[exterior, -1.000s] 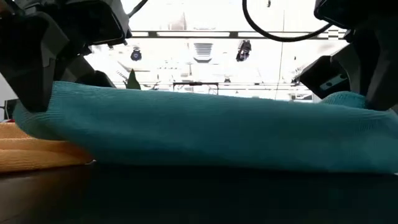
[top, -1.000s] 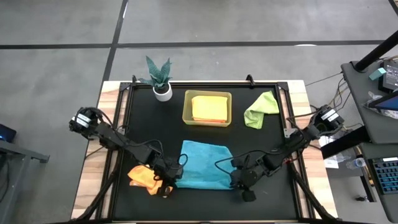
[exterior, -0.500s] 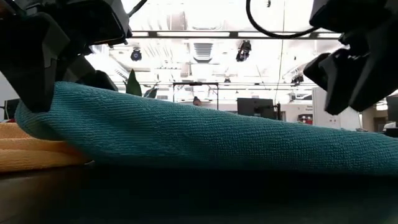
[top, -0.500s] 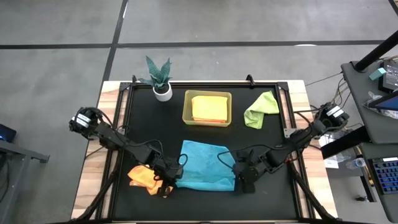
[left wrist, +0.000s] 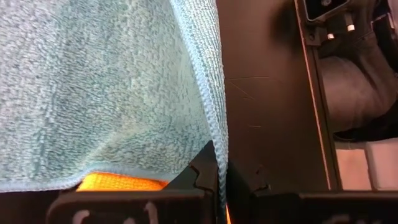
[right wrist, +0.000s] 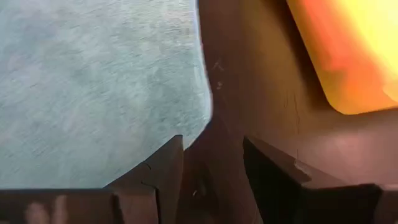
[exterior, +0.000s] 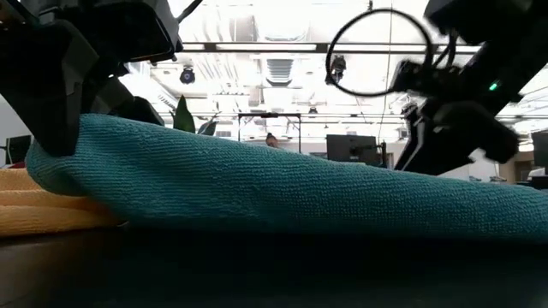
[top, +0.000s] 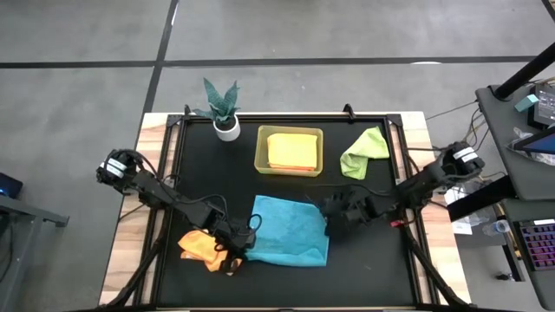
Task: Fold microfiber towels
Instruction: Fold the blue towel on the table
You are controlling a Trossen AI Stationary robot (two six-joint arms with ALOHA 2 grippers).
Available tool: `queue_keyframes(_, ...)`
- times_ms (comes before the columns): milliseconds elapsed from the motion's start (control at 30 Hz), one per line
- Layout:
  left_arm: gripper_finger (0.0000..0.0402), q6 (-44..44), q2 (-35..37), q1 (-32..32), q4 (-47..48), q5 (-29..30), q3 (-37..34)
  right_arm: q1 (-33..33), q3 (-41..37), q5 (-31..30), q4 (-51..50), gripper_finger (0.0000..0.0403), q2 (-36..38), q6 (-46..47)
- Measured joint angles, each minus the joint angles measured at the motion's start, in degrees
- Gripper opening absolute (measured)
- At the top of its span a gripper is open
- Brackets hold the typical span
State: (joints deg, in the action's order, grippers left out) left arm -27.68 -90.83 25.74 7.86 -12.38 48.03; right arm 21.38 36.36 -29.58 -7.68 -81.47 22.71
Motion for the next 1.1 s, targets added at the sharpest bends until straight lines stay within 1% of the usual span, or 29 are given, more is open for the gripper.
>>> queue_keyframes(67, 0.0, 0.06, 0.0, -0.11, 0.01, 0.86, 0.0, -2.24, -2.04, 2.93, 5.17, 0.0156, 0.0, -1.9)
queue_keyframes(200, 0.0, 0.05, 0.0, -0.27, 0.0, 0.89, 0.0, -6.05, -6.09, 13.08, 15.72, 0.015, 0.02, -4.02)
queue_keyframes(267, 0.0, 0.07, 0.0, -0.29, 0.0, 0.91, 0.0, -6.97, -7.96, 17.55, 20.24, 0.0147, 0.02, -3.28)
queue_keyframes(367, 0.0, 0.09, 0.0, -0.29, 0.0, 1.02, 0.0, -6.86, -9.67, 25.64, 29.63, 0.0139, 0.02, -3.14)
queue_keyframes(433, 0.0, 0.09, 0.0, -0.29, 0.0, 1.87, 0.0, -5.83, -9.77, 28.38, 34.97, 0.0133, 0.04, -2.02)
queue_keyframes(500, 0.0, 0.11, 0.0, -0.36, 0.0, 2.4, -0.02, -4.55, -9.14, 28.54, 35.94, 0.0126, 0.04, -1.29)
queue_keyframes(633, 0.0, 0.1, 0.0, -0.51, 0.0, 2.43, -0.02, -2.94, -7.55, 27.54, 34.44, 0.0112, 0.04, -2.8)
queue_keyframes(700, 0.0, 0.09, 0.0, -0.53, 0.0, 2.45, -0.04, -2.88, -6.58, 24.19, 30.89, 0.0105, 0.33, -2.94)
queue_keyframes(800, 0.0, 0.09, 0.0, -0.51, -0.01, 2.45, -0.04, -3.03, -5.43, 15.6, 21.96, 0.0094, 0.81, -3.24)
queue_keyframes(867, 0.0, 0.09, 0.0, -0.53, 0.0, 2.45, -0.04, -3.12, -5.13, 7.41, 15.87, 0.0085, 1.06, -3.31)
queue_keyframes(933, 0.0, 0.09, 0.0, -0.53, -0.09, 2.58, -0.08, -3.32, -5.12, 1.44, 11.47, 0.0074, 1.09, -3.01)
queue_keyframes(1000, 0.0, 0.09, 0.0, -0.53, -0.11, 2.64, -0.13, -3.69, -5.24, -0.44, 9.48, 0.0062, 1.02, -3.0)
queue_keyframes(1100, 0.0, 0.31, 0.0, -0.59, -0.05, 2.86, -0.2, -3.8, -5.7, 0.25, 9.54, 0.0044, 0.35, -3.24)
